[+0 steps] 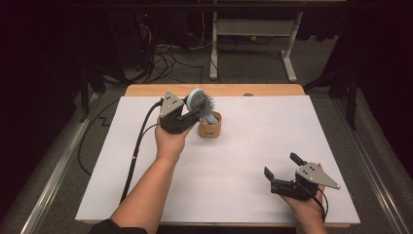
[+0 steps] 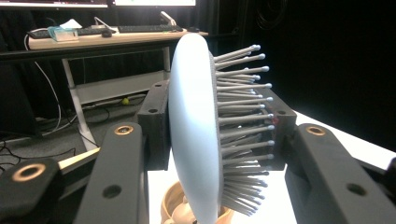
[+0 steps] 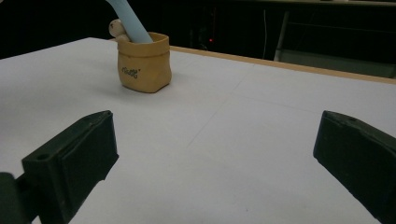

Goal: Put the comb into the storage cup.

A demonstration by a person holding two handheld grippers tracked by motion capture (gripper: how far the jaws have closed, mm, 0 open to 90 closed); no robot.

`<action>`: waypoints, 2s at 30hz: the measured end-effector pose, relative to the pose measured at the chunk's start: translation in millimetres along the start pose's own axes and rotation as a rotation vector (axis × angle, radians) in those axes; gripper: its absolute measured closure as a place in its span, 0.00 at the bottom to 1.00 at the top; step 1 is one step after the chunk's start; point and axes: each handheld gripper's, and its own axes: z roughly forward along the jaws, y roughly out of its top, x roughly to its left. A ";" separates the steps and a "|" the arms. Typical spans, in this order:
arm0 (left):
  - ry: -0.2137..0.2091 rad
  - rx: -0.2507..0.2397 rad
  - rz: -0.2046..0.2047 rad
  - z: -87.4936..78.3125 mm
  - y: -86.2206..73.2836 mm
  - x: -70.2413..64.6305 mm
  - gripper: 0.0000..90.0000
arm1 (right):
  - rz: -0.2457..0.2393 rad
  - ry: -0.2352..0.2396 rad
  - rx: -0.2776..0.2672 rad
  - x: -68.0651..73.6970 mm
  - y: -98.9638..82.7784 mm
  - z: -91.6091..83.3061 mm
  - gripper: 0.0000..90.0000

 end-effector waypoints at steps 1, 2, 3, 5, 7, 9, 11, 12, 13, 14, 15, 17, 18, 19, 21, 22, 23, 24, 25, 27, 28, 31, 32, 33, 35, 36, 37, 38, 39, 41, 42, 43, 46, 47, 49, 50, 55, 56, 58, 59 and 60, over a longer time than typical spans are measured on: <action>0.000 -0.001 -0.002 0.2 -0.4 0.3 0.61 | -0.001 0.000 0.000 0.0 0.0 0.0 0.00; 0.001 -0.004 -0.007 0.7 -1.0 0.3 0.61 | -0.001 0.000 0.001 0.0 0.0 0.1 0.00; 0.000 -0.001 -0.007 1.0 -1.5 0.4 0.61 | -0.002 0.001 0.002 0.1 -0.1 0.2 0.00; -0.002 0.002 -0.010 2.0 -2.7 0.3 0.61 | 0.000 0.001 0.005 0.5 -0.4 0.4 0.00; -0.004 0.005 -0.011 3.0 -3.9 0.1 0.61 | -0.001 0.001 0.003 0.6 -0.4 0.5 0.00; -0.006 0.003 -0.014 4.0 -5.0 -0.1 0.61 | -0.003 0.001 0.002 0.5 -0.4 0.5 0.00; -0.005 0.005 -0.009 5.1 -5.9 -0.7 0.61 | -0.002 0.002 0.006 0.5 -0.4 0.6 0.00; -0.005 0.005 -0.007 5.5 -6.4 -0.9 0.61 | -0.003 0.003 0.007 0.6 -0.5 0.6 0.00; -0.006 0.006 -0.008 5.9 -6.8 -1.0 0.61 | -0.004 0.003 0.006 0.8 -0.5 0.6 0.00; -0.006 0.007 -0.007 6.2 -7.1 -1.1 0.61 | -0.006 0.003 0.005 0.8 -0.4 0.6 0.00; -0.004 0.009 -0.006 6.5 -7.3 -1.2 0.61 | -0.007 0.003 0.005 0.8 -0.4 0.6 0.00; -0.003 0.010 -0.005 7.0 -7.8 -0.9 0.61 | -0.004 0.002 0.006 0.9 -0.5 0.5 0.00; -0.003 0.010 -0.007 7.3 -8.1 -0.7 0.61 | -0.005 0.002 0.006 0.9 -0.5 0.4 0.00; -0.002 0.009 -0.008 7.6 -8.5 -0.7 0.61 | -0.006 0.002 0.006 0.8 -0.5 0.5 0.00; -0.004 0.006 -0.004 8.0 -9.3 -0.8 0.61 | -0.005 0.002 0.006 1.0 -0.5 0.5 0.00; -0.004 0.006 -0.003 8.2 -9.5 -0.8 0.61 | -0.006 0.004 0.006 1.1 -0.6 0.7 0.00; -0.004 0.005 -0.006 8.4 -9.4 -0.7 0.61 | -0.006 0.005 0.007 1.2 -0.6 0.7 0.00; -0.004 0.002 -0.010 8.8 -9.4 -0.8 0.61 | -0.007 0.006 0.008 1.2 -0.7 0.8 0.00; -0.003 0.003 -0.008 8.7 -9.5 -0.7 0.61 | -0.007 0.005 0.008 1.3 -0.7 0.9 0.00; -0.001 0.003 -0.007 8.8 -9.7 -1.2 0.60 | -0.007 0.005 0.008 1.2 -0.6 1.0 0.00; 0.000 0.003 -0.007 8.9 -9.8 -1.5 0.60 | -0.008 0.005 0.008 1.2 -0.6 0.9 0.00; 0.004 0.000 -0.009 9.8 -10.1 -2.9 0.59 | -0.006 0.006 0.009 1.5 -0.7 1.1 0.00; 0.004 -0.001 -0.008 10.2 -10.3 -3.7 0.59 | -0.009 0.006 0.009 1.4 -0.8 1.2 0.00; 0.004 -0.001 -0.006 10.4 -10.5 -4.1 0.59 | -0.009 0.006 0.009 1.5 -0.7 1.2 0.00; 0.006 -0.001 -0.007 10.8 -10.6 -4.5 0.59 | -0.007 0.006 0.008 1.4 -0.7 1.1 0.00; 0.006 -0.003 -0.009 11.0 -10.7 -4.6 0.58 | -0.006 0.006 0.008 1.4 -0.7 1.0 0.00; 0.007 -0.002 -0.007 11.1 -10.7 -4.9 0.58 | -0.006 0.006 0.008 1.3 -0.7 1.0 0.00; 0.007 -0.002 -0.005 11.3 -10.9 -5.4 0.58 | -0.006 0.006 0.008 1.4 -0.7 1.0 0.00; 0.006 -0.002 -0.003 11.5 -11.1 -5.7 0.58 | -0.008 0.007 0.008 1.4 -0.6 1.0 0.00; 0.007 -0.002 -0.003 11.8 -11.3 -6.1 0.58 | -0.008 0.008 0.007 1.6 -0.6 1.0 0.00; 0.009 -0.003 -0.004 12.1 -11.4 -6.2 0.58 | -0.009 0.007 0.008 1.5 -0.7 1.2 0.00; 0.010 -0.003 -0.004 12.2 -11.4 -6.3 0.58 | -0.009 0.007 0.009 1.6 -0.7 1.3 0.00; 0.009 -0.003 -0.002 12.4 -11.5 -6.8 0.57 | -0.009 0.008 0.009 1.8 -0.8 1.4 0.00; 0.009 -0.002 -0.001 12.3 -11.5 -6.8 0.57 | -0.008 0.009 0.010 1.9 -0.8 1.3 0.00; 0.009 -0.002 0.002 12.2 -11.5 -6.8 0.57 | -0.010 0.009 0.010 2.0 -0.8 1.3 0.00; 0.010 -0.002 0.003 12.2 -11.5 -6.8 0.57 | -0.010 0.009 0.010 2.0 -0.8 1.3 0.00; 0.010 -0.001 0.003 12.2 -11.5 -6.8 0.56 | -0.008 0.008 0.011 2.2 -0.8 1.3 0.00; 0.010 0.000 0.003 12.2 -11.6 -6.7 0.56 | -0.008 0.008 0.010 2.2 -0.9 1.4 0.00; 0.009 -0.002 -0.004 12.3 -11.6 -6.5 0.55 | -0.011 0.010 0.010 2.0 -1.0 1.5 0.00; 0.009 -0.003 -0.007 12.5 -11.7 -6.4 0.54 | -0.011 0.010 0.010 2.0 -1.0 1.6 0.00; 0.008 -0.003 -0.008 12.7 -11.7 -6.3 0.54 | -0.010 0.011 0.011 2.1 -1.1 1.6 0.00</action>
